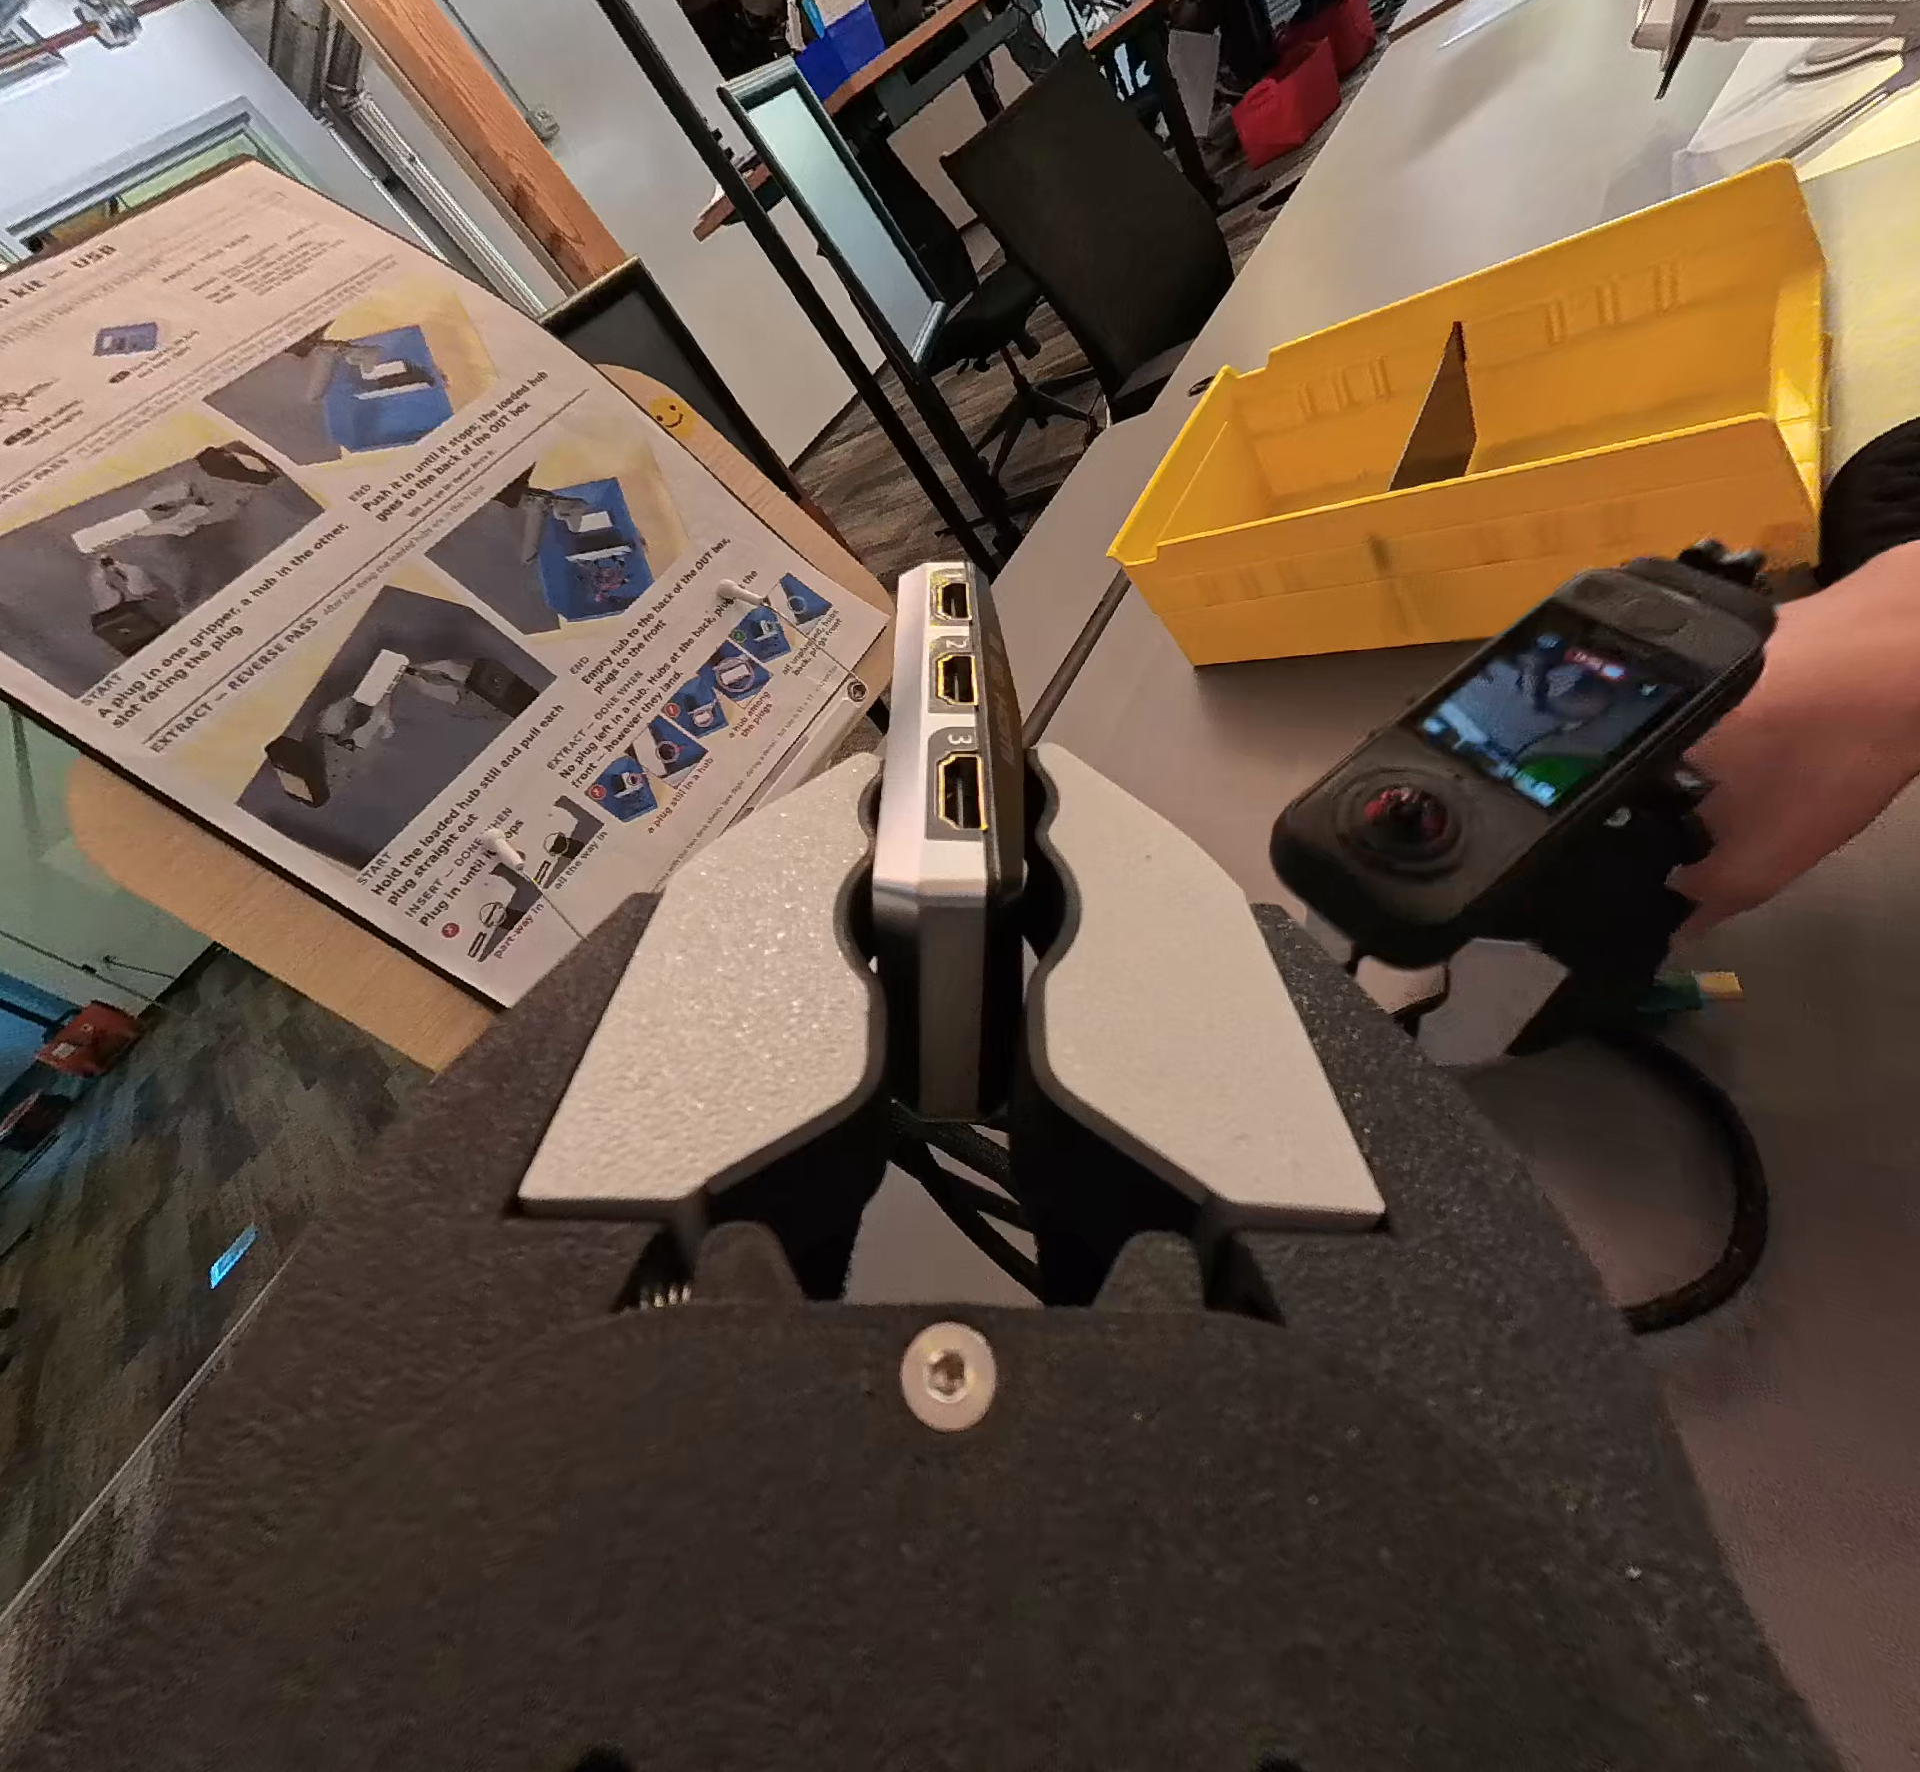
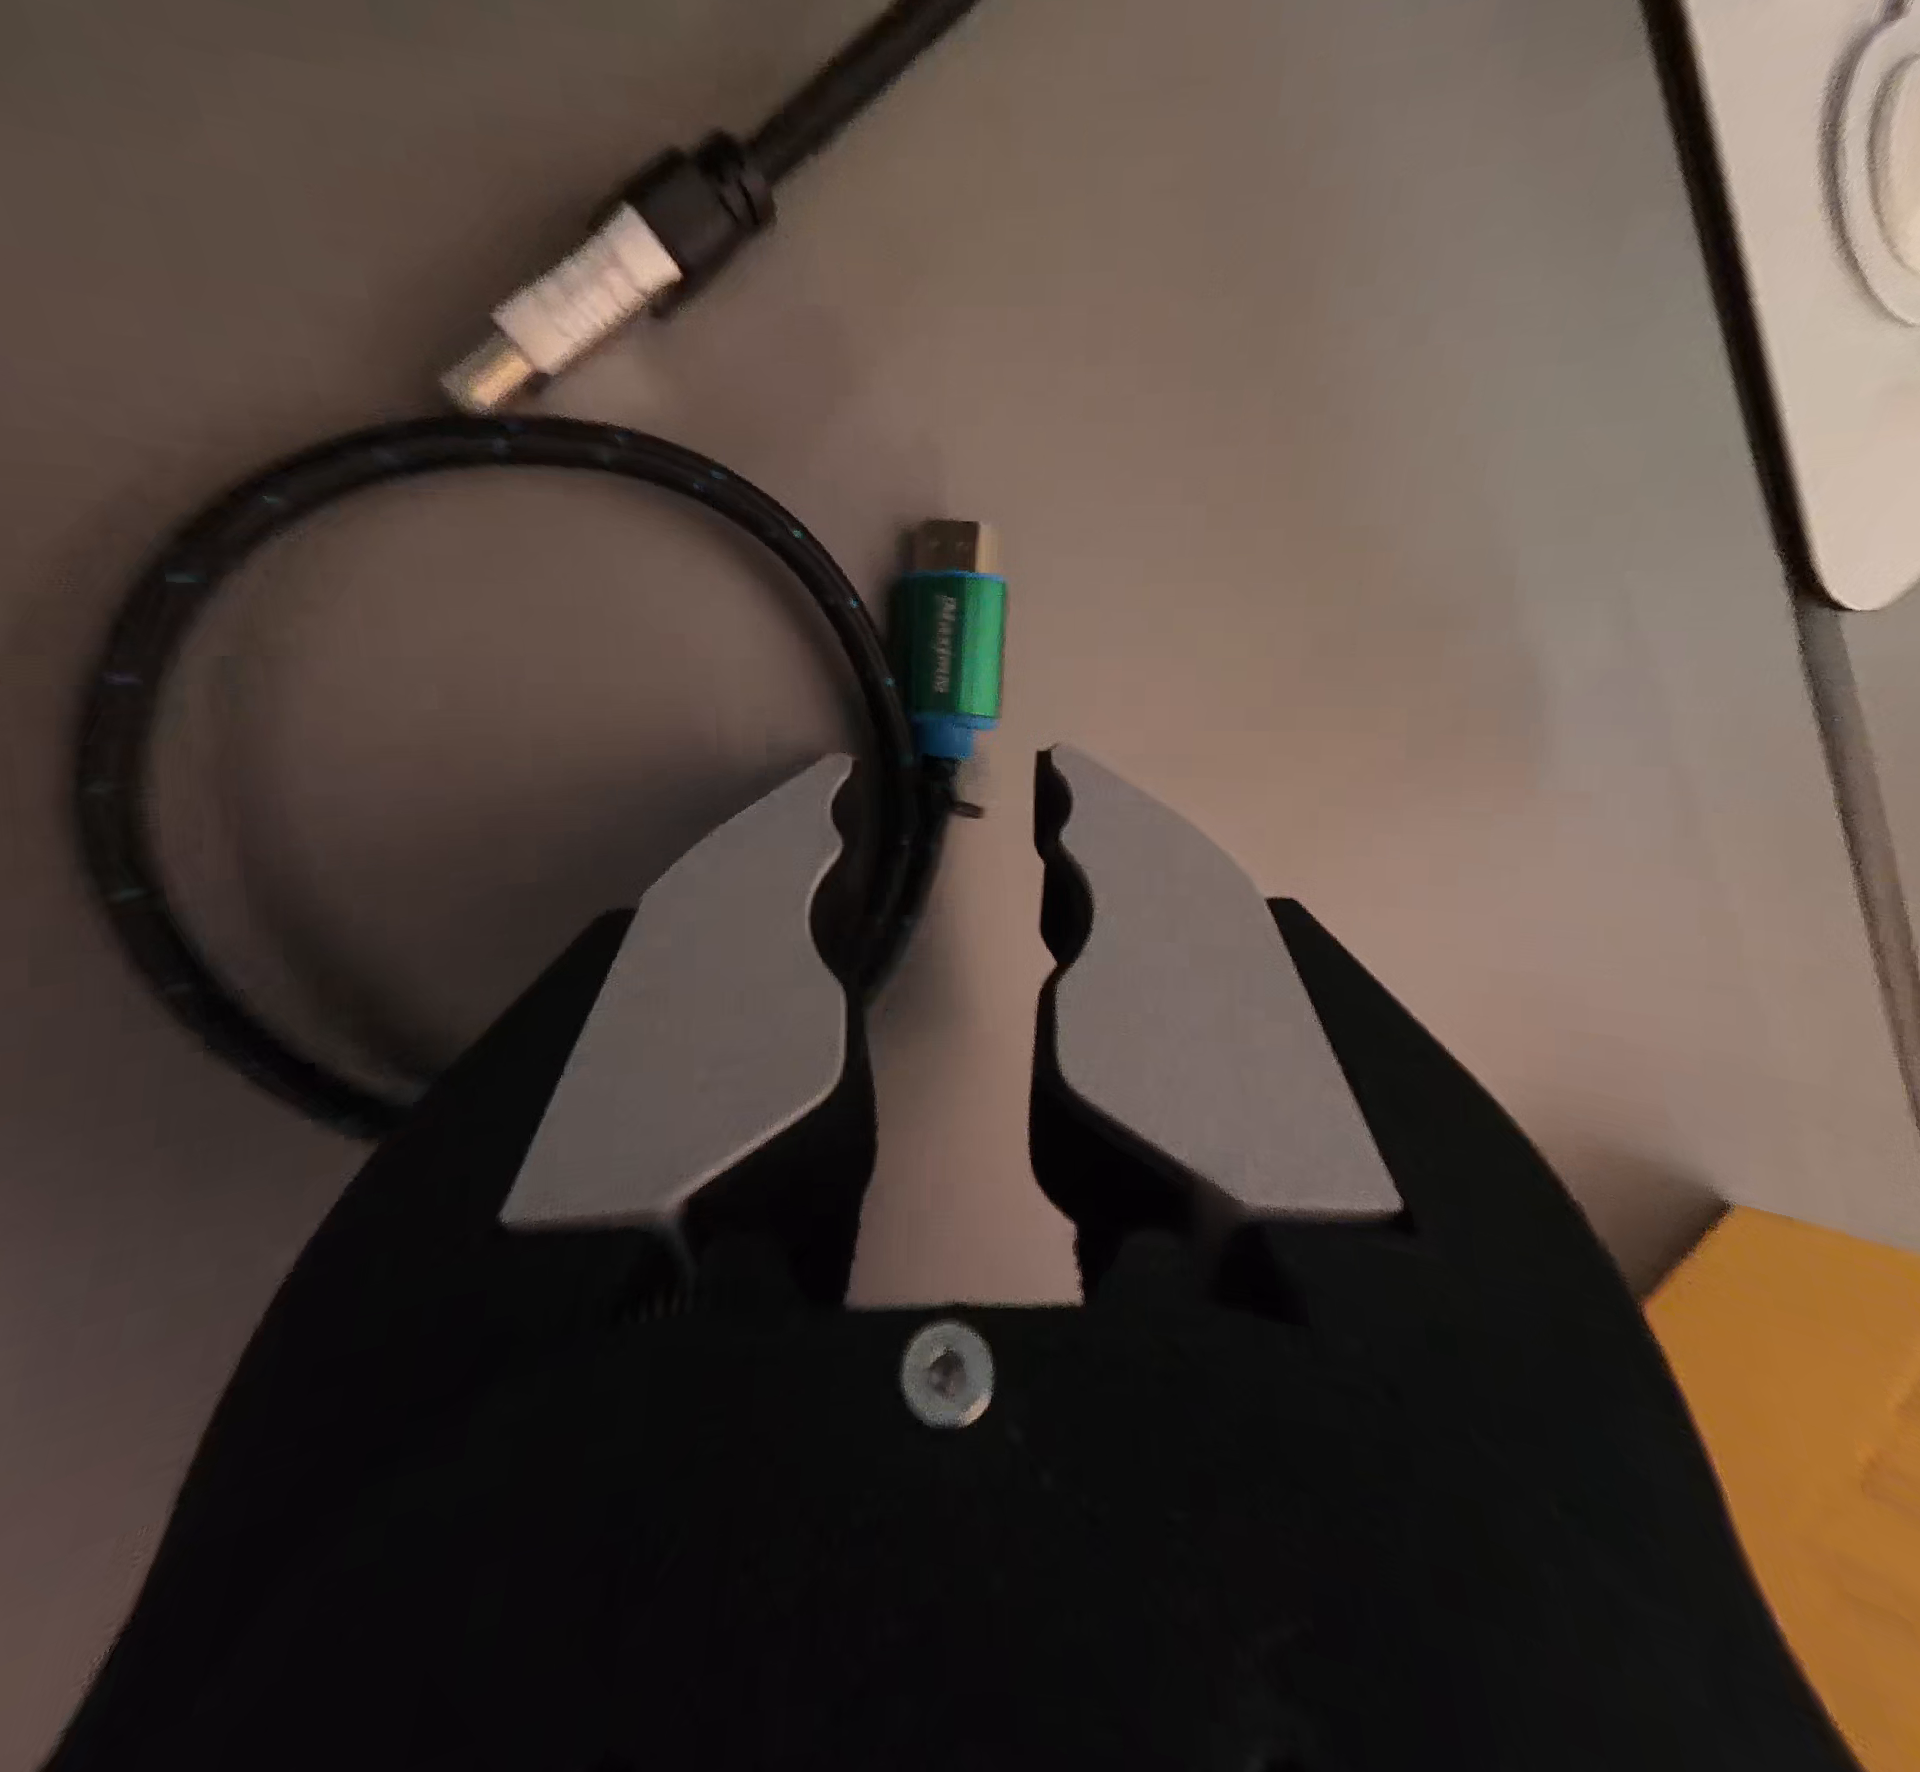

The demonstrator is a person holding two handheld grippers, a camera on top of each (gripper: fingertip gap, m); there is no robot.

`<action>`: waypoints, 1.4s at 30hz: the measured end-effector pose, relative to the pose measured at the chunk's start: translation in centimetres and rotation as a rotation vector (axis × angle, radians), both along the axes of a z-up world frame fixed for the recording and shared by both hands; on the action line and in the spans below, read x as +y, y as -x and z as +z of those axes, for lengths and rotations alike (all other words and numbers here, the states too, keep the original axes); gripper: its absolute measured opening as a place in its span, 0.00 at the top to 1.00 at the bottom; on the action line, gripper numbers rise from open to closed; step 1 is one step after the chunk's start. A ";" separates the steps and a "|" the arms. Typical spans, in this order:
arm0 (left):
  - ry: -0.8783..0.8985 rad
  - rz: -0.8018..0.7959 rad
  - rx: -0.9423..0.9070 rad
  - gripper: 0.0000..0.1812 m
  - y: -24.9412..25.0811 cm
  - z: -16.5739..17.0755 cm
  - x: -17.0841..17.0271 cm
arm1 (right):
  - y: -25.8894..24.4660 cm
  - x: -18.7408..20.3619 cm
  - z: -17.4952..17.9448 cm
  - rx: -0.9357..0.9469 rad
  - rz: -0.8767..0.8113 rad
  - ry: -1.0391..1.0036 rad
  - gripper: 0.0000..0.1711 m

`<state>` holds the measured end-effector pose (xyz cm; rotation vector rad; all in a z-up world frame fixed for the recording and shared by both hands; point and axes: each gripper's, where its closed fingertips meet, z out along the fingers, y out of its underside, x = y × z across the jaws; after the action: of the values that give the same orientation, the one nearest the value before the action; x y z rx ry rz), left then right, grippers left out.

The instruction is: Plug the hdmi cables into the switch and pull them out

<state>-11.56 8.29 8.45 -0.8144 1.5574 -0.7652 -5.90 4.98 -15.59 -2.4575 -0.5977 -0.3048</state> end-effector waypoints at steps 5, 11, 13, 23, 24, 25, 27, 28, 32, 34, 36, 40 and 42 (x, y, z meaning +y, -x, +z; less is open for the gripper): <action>0.001 0.005 -0.005 0.87 0.2 0.2 0.2 | 0.2 0.4 -0.4 0.060 0.016 0.026 0.89; 0.016 0.016 -0.010 0.88 0.5 0.3 0.9 | -0.1 0.7 -0.5 0.189 -0.031 0.018 0.87; 0.018 0.018 -0.013 0.87 0.5 0.3 1.0 | -0.1 0.7 -0.5 0.214 -0.042 0.016 0.87; 0.015 0.017 -0.009 0.88 0.3 0.2 0.9 | 0.1 0.6 -0.6 0.342 -0.085 -0.001 0.90; 0.013 0.017 -0.009 0.88 0.3 0.2 0.9 | 0.1 0.7 -0.6 0.360 -0.086 -0.012 0.90; 0.011 0.017 -0.008 0.87 0.3 0.2 0.8 | 0.2 0.7 -0.5 0.366 -0.076 -0.023 0.90; 0.004 0.022 -0.002 0.88 0.2 0.0 0.9 | 0.4 0.6 -0.1 0.376 -0.057 -0.047 0.90; -0.003 0.028 0.002 0.88 0.2 -0.1 0.9 | 0.4 0.7 0.7 0.389 -0.050 -0.079 0.91; -0.027 0.055 0.021 0.88 -0.3 -0.9 1.3 | 0.2 0.0 5.1 0.351 0.002 -0.173 0.92; -0.042 0.069 0.022 0.88 -0.7 -1.2 1.4 | 0.2 -0.7 7.7 0.338 0.031 -0.195 0.92; -0.071 0.090 0.023 0.88 -1.1 -1.6 1.5 | 0.4 -1.5 10.3 0.340 0.063 -0.207 0.92; -0.153 0.129 0.011 0.88 -2.1 -2.2 1.1 | 0.9 -2.9 15.4 0.363 0.128 -0.251 0.92; -0.191 0.141 -0.010 0.88 -2.6 -2.5 0.7 | 1.1 -3.5 17.4 0.367 0.153 -0.266 0.92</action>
<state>-8.92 9.01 5.94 -0.7682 1.5201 -0.5087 -7.00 1.52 1.80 -2.1246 -0.5417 0.1206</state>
